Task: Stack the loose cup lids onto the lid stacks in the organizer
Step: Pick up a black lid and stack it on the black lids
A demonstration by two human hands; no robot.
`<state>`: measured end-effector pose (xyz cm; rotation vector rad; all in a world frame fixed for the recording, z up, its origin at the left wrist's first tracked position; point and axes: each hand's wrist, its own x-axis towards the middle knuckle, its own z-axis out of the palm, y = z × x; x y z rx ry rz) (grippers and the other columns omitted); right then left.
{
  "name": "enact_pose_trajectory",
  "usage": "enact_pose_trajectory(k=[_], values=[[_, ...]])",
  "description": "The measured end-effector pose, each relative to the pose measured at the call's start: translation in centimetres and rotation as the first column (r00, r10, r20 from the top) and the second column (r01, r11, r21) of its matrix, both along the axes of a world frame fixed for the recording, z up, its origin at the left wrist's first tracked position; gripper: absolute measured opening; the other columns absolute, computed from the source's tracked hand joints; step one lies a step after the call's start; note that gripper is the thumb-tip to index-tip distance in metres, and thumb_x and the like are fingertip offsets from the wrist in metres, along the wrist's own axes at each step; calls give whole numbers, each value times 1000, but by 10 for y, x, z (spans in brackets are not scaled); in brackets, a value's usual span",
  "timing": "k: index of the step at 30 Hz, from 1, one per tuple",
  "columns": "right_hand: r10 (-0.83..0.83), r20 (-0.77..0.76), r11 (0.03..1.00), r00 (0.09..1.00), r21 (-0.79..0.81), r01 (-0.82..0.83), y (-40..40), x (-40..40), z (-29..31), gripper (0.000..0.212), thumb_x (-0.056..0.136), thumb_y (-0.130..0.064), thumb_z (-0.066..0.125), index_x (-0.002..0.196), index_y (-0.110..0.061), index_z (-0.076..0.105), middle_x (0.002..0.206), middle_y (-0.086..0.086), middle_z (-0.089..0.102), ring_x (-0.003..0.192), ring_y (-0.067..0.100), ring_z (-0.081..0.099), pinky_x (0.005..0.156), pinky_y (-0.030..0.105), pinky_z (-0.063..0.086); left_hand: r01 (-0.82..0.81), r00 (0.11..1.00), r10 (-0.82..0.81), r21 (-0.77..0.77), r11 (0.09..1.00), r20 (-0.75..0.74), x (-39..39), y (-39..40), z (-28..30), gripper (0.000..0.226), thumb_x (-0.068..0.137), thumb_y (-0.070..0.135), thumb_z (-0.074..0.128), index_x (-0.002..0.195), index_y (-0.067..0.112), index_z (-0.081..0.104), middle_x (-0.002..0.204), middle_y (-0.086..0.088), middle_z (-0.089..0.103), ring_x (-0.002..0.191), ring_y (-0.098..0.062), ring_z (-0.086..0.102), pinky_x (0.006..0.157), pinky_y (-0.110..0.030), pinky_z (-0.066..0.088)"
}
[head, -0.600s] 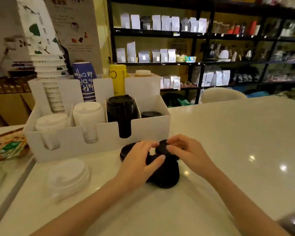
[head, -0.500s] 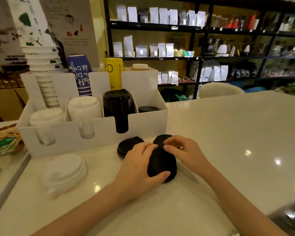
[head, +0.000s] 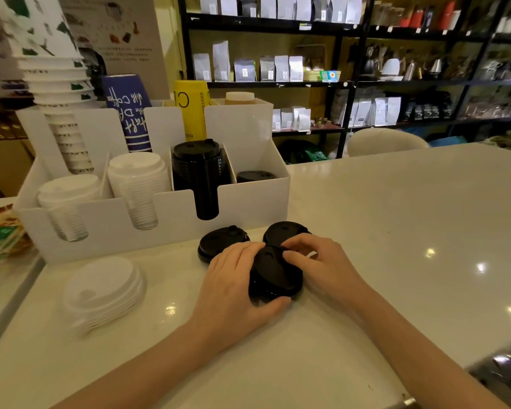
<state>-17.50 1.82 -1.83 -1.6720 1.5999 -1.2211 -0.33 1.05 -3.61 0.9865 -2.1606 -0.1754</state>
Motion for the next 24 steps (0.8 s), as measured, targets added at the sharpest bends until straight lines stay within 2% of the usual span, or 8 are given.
enact_pose_trajectory(k=[2, 6, 8, 10, 14, 18, 21, 24], values=[[17, 7, 999, 1000, -30, -16, -2, 2, 6, 12, 81, -16, 60, 86, -24, 66, 80, -11, 65, 71, -9, 57, 61, 3, 42, -6, 999, 7, 12, 1000, -52, -1, 1, 2, 73, 61, 63, 60, 122, 27, 41, 123, 5, 55, 115, -4, 40, 101, -26, 36], [38, -14, 996, 999, -80, -39, -13, 2, 26, 12, 82, -19, 59, 89, -20, 69, 83, -2, 70, 78, 5, 62, 66, 16, 50, -14, 990, 17, 22, 1000, -138, -2, -4, 15, 73, 60, 60, 64, 121, 27, 41, 121, 6, 51, 114, -7, 43, 99, -33, 43], [44, -67, 992, 997, -112, -52, -23, 3, 41, 15, 83, -22, 58, 92, -21, 69, 86, -2, 70, 81, 7, 62, 69, 21, 51, -8, 984, 12, 20, 1000, -178, -1, -11, 27, 71, 59, 60, 64, 118, 29, 40, 118, 10, 48, 111, -5, 43, 97, -26, 43], [53, -103, 986, 993, -152, -69, -34, 6, 58, 17, 84, -22, 56, 96, -21, 68, 88, -2, 68, 86, 9, 61, 73, 25, 51, -18, 975, 17, -3, 1000, -220, -1, -20, 41, 70, 57, 60, 64, 117, 37, 35, 114, 15, 44, 107, 2, 40, 95, -10, 37], [89, -44, 963, 995, -250, -97, -61, 16, 93, 21, 86, -21, 53, 102, -18, 66, 87, -7, 64, 87, 4, 58, 71, 13, 50, -54, 936, 52, 3, 999, -348, 2, -44, 73, 76, 55, 58, 69, 118, 39, 31, 117, 10, 46, 108, 1, 43, 91, -1, 33], [119, 68, 943, 991, -319, -92, -87, 32, 115, 27, 90, -22, 45, 109, -16, 63, 97, -2, 64, 97, 7, 55, 81, 16, 46, -100, 871, 83, -10, 995, -484, 8, -73, 100, 79, 56, 43, 77, 123, 26, 39, 119, 6, 51, 109, -2, 48, 89, -1, 36], [182, 187, 931, 965, -350, -107, -104, 46, 124, 29, 93, -22, 37, 105, -25, 63, 93, -16, 62, 89, -13, 53, 72, -1, 40, -125, 820, 106, 5, 992, -562, 16, -98, 114, 79, 58, 35, 80, 124, 23, 38, 116, 9, 51, 106, -1, 49, 83, 3, 35], [244, 213, 942, 946, -283, -179, -117, 59, 123, 32, 94, -28, 27, 107, -31, 56, 94, -22, 53, 85, -13, 48, 68, 1, 36, -184, 785, 182, 58, 981, -592, 25, -121, 116, 78, 59, 31, 79, 125, 22, 38, 116, 8, 51, 107, -5, 48, 79, 7, 32]])
